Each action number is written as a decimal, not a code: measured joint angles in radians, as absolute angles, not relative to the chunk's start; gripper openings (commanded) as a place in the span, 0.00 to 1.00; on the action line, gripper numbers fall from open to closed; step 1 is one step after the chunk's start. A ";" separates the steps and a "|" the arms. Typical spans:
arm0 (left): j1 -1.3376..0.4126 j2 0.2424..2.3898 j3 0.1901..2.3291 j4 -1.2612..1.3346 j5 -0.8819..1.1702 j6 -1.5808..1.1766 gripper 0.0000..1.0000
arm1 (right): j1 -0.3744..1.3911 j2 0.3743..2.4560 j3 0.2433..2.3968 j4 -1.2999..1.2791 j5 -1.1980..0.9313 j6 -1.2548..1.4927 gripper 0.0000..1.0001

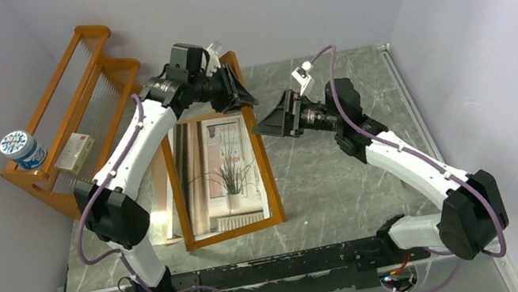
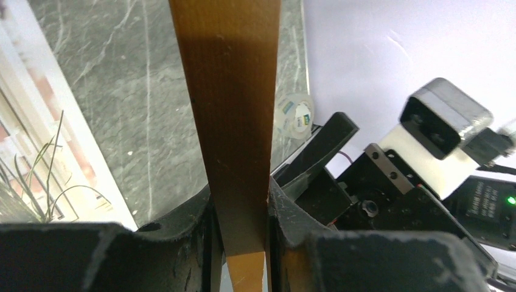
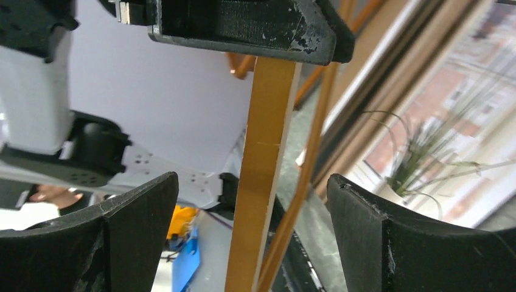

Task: Put the photo into the frame
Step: Turn over the photo frame at the center of the board.

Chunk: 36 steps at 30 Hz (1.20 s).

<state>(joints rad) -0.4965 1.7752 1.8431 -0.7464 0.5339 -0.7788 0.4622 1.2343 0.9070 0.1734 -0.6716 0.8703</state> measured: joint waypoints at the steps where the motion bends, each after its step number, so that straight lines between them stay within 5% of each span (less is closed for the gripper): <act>1: -0.496 1.771 1.856 -0.749 0.538 -0.779 0.03 | 0.462 1.234 0.908 0.197 -0.690 0.887 0.95; 14: -0.496 1.674 2.010 -0.747 0.605 -0.801 0.03 | 0.466 1.288 1.007 0.435 -0.839 1.092 0.81; 23: -0.485 1.659 2.001 -0.598 0.696 -0.870 0.03 | 0.482 1.312 1.071 0.473 -0.878 1.137 0.49; 27: -0.464 1.659 1.966 -0.467 0.768 -0.918 0.03 | 0.484 1.306 1.082 0.472 -0.884 1.137 0.49; 32: -0.437 1.659 1.928 -0.313 0.855 -1.001 0.03 | 0.484 1.274 1.082 0.469 -0.884 1.141 0.60; 36: -0.413 1.659 1.889 -0.170 0.926 -1.072 0.02 | 0.479 1.252 1.081 0.492 -0.882 1.158 0.48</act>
